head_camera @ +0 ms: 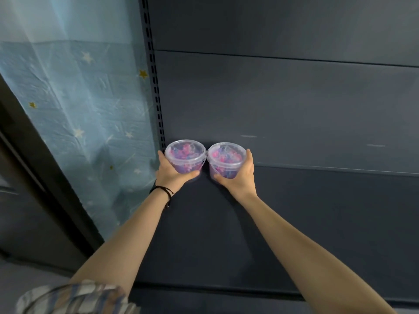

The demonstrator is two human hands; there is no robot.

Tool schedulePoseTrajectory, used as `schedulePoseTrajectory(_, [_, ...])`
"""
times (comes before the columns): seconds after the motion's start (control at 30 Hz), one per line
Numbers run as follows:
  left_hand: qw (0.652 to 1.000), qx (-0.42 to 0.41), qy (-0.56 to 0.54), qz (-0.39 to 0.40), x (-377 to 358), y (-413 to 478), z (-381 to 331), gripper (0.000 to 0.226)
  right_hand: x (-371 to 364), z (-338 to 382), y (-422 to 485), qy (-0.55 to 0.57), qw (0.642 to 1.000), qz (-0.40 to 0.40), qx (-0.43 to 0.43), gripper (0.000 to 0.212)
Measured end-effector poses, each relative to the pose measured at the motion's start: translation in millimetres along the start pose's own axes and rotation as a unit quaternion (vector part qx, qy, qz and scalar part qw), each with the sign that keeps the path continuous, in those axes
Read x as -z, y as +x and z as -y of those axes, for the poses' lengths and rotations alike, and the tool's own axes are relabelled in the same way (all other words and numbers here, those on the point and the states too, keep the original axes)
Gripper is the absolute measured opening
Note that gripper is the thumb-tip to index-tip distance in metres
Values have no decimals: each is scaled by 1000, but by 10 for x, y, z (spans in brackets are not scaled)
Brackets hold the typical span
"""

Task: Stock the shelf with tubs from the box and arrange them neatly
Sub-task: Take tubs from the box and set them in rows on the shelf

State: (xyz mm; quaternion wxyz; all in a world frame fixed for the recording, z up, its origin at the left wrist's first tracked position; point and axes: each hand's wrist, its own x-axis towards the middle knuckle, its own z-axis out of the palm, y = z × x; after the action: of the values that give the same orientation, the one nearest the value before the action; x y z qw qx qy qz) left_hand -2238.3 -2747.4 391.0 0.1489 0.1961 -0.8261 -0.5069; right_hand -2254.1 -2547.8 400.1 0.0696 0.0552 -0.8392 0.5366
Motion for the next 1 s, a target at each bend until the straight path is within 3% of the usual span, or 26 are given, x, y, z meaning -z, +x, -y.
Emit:
schedulePoseTrajectory(0.07, [1000,4,13,-17,41,-89,-28,131,103,-28,-64,19,1000,8,-8,124])
schedulePoseTrajectory(0.13, [997,-18,-16,-71,43,-290,-99,99,276,-46,-186,45,999,5,-16,115])
schedulePoseTrajectory(0.2, [989,-51,-61,-122,-3,-609,-198,65,520,-72,-359,59,998,-11,-18,95])
schedulePoseTrajectory(0.3, [985,-67,-97,-126,-196,-1235,-401,47,1011,-142,-705,58,998,-34,-15,68])
schedulePoseTrajectory(0.47, [982,-85,-141,-86,-760,-2436,-890,46,2203,-344,-1505,51,996,-67,12,63])
schedulePoseTrajectory(0.63, [981,-116,-157,6,-1583,-3740,-1290,51,3609,-775,-2422,9,992,-128,9,61])
schedulePoseTrajectory(0.8, [972,-143,-133,128,-2528,-4746,-1461,47,4702,-1394,-3092,-41,983,-168,-54,59])
schedulePoseTrajectory(1.0, [966,-107,-38,232,-3590,-5303,-1170,47,5298,-2402,-3499,-73,969,-173,-161,56])
